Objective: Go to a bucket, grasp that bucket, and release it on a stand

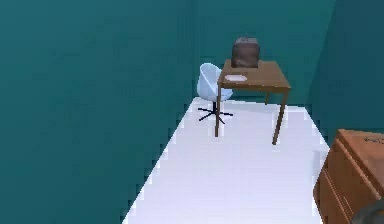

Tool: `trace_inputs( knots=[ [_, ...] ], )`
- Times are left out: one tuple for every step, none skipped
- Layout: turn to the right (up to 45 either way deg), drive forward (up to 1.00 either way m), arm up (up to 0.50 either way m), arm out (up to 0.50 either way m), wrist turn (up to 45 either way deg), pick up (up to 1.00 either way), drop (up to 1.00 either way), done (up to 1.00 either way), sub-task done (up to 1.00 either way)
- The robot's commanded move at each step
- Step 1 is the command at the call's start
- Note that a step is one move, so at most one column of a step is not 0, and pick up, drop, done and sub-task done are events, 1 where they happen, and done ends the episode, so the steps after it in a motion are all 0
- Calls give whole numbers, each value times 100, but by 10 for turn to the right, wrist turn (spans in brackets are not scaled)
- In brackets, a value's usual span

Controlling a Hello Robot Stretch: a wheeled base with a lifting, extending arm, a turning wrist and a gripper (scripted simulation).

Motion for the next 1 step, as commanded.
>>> trace_inputs(
  knots=[
    [0, 0, 0, 0, 450, 0, 0, 0, 0]
  ],
)
